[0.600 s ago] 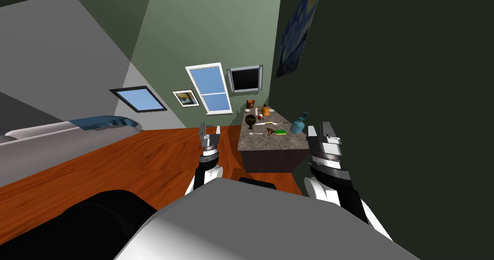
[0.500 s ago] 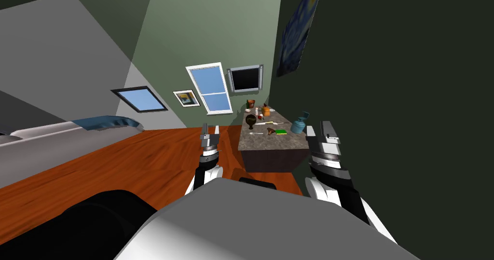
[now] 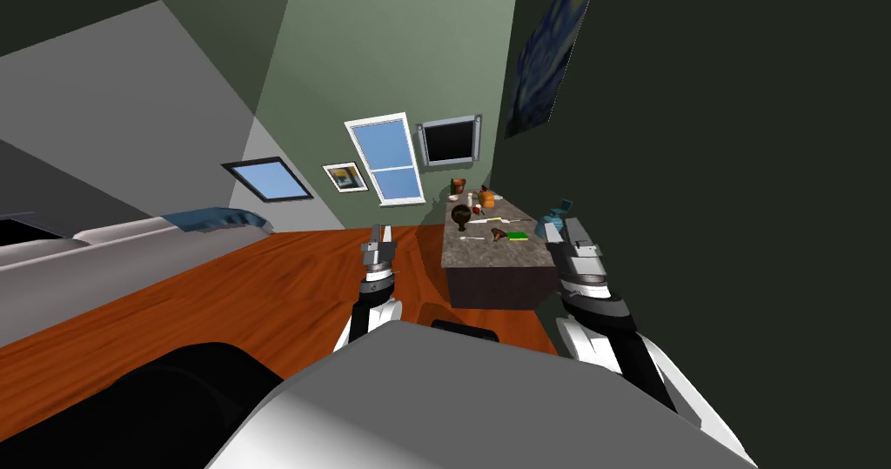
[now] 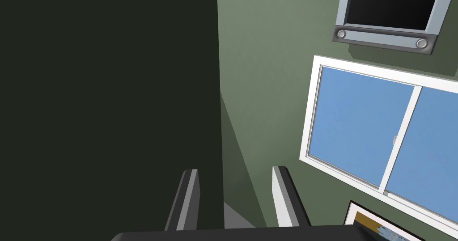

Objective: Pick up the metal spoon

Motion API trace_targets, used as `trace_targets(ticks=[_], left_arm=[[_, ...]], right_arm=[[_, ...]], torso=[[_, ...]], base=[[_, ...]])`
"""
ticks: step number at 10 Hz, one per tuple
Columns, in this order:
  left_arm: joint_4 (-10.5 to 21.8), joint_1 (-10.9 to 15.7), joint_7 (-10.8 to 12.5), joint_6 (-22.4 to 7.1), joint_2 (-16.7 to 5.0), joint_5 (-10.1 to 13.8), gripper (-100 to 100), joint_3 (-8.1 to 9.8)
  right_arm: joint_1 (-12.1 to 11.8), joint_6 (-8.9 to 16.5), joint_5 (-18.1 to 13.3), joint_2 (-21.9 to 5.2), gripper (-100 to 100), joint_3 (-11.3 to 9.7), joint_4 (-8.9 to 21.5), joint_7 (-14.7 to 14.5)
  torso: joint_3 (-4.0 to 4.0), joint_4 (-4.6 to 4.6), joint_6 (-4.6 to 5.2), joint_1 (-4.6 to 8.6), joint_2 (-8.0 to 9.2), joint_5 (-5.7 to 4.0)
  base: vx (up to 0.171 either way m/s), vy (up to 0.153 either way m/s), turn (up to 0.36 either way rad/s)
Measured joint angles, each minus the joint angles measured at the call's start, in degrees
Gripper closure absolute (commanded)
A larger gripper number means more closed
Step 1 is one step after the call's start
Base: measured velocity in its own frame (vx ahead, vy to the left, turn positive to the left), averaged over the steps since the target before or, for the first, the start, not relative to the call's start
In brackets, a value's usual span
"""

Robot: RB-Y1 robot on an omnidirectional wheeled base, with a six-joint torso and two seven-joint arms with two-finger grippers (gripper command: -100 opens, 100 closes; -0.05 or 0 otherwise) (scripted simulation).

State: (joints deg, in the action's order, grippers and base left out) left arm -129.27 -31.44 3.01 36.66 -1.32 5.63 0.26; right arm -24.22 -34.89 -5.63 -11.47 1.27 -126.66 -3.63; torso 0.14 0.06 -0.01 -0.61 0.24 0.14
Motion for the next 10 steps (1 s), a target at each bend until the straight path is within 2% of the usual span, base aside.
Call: trace_targets(ticks=[4, 10], left_arm=[[0.00, 0.00, 0.00, 0.00, 0.00, 0.00, 0, 0.00], [0.00, -0.01, 0.00, 0.00, -0.01, 0.00, 0, 0.01]], right_arm=[[2.59, -3.77, -2.70, -6.39, -100, -0.02, 3.52, 0.45], [5.72, -7.65, -6.65, -15.78, -100, -0.67, 8.10, 0.43]], torso=[[-0.03, -0.01, 0.00, 0.13, -0.05, -0.02], [-0.09, -0.04, 0.03, 0.24, -0.16, -0.04]], base=[[-0.047, 0.120, 0.047], [-0.018, 0.132, 0.066]])
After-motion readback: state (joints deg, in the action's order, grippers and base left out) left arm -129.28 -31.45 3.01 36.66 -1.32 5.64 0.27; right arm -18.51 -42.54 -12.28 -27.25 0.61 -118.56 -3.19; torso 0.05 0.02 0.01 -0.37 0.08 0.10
